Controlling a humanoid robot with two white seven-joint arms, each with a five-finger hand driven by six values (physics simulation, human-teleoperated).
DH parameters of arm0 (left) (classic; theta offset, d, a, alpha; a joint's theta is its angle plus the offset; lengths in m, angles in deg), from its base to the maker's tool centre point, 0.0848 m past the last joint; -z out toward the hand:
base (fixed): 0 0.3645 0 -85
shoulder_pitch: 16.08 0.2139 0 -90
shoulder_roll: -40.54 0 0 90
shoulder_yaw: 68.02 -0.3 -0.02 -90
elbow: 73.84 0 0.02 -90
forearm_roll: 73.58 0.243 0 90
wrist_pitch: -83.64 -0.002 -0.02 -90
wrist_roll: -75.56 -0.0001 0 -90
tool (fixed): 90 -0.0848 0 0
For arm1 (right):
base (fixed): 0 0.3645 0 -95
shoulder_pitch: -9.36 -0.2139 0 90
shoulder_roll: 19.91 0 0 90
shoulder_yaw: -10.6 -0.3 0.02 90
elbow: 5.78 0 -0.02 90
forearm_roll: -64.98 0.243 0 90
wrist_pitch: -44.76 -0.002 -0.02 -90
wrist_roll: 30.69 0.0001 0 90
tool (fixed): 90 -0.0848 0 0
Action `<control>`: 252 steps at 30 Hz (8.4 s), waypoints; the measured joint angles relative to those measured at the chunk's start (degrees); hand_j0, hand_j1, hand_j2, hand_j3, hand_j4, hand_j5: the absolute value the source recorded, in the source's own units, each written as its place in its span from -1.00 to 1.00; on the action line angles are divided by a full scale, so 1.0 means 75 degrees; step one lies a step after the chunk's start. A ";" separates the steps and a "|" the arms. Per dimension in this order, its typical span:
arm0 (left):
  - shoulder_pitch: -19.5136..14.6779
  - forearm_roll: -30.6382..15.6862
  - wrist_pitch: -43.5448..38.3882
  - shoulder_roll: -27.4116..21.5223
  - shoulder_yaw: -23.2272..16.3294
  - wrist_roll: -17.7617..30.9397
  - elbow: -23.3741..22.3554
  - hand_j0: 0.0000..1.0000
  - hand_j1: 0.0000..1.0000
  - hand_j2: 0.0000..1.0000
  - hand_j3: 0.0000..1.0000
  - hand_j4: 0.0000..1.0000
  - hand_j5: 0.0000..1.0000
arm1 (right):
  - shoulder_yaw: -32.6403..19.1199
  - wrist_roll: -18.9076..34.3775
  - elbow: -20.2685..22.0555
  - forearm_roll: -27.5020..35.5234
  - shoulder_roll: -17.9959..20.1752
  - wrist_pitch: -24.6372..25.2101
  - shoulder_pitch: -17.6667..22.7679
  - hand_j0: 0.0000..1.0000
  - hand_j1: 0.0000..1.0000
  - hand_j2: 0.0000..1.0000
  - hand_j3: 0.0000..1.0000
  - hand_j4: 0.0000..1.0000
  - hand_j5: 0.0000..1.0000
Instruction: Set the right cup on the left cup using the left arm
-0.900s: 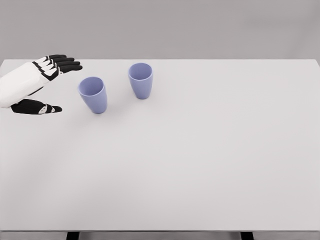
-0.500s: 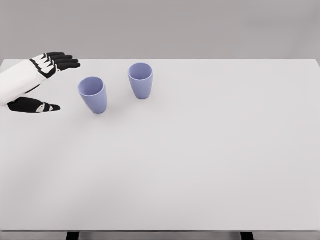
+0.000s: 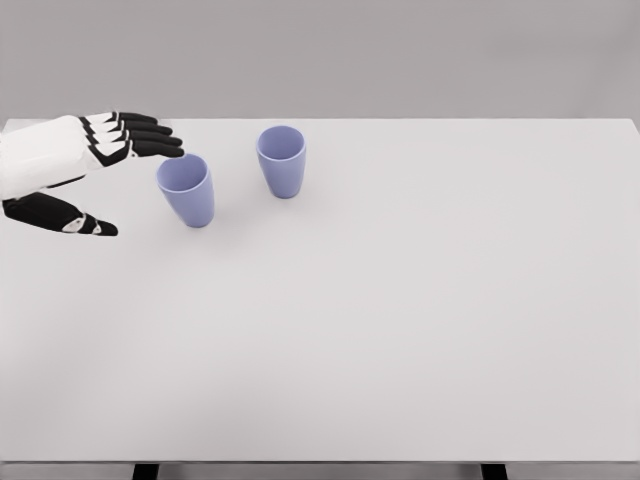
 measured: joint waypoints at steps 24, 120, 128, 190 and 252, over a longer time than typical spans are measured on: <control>-0.3656 -0.2062 -0.5115 0.1748 -0.3283 0.0292 -0.0300 1.00 1.00 1.00 1.00 1.00 1.00 | 0.0000 0.0000 0.0000 0.0000 0.0000 0.0000 0.0000 1.00 1.00 1.00 1.00 1.00 1.00; -0.5109 -0.1871 -0.5284 0.4679 -0.5175 0.0291 -0.6240 1.00 1.00 1.00 1.00 1.00 1.00 | 0.0000 0.0000 0.0000 0.0000 0.0000 0.0000 0.0000 1.00 1.00 1.00 1.00 1.00 1.00; -0.5109 -0.1856 -0.5284 0.4703 -0.5150 0.0291 -0.6317 1.00 1.00 1.00 1.00 1.00 1.00 | 0.0000 0.0000 0.0000 0.0000 0.0000 0.0000 0.0000 1.00 1.00 1.00 1.00 1.00 1.00; -0.5027 -0.1579 -0.5296 0.5384 -0.4934 -0.0081 -0.7510 1.00 1.00 1.00 1.00 1.00 1.00 | 0.0000 0.0000 0.0000 0.0000 0.0000 0.0000 0.0000 1.00 1.00 1.00 1.00 1.00 1.00; -0.4922 -0.1941 -0.5284 0.4827 -0.4895 -0.0160 -0.6035 0.34 0.34 0.34 0.34 0.34 0.34 | 0.0000 0.0000 0.0000 0.0000 0.0000 0.0000 0.0000 1.00 1.00 1.00 1.00 1.00 1.00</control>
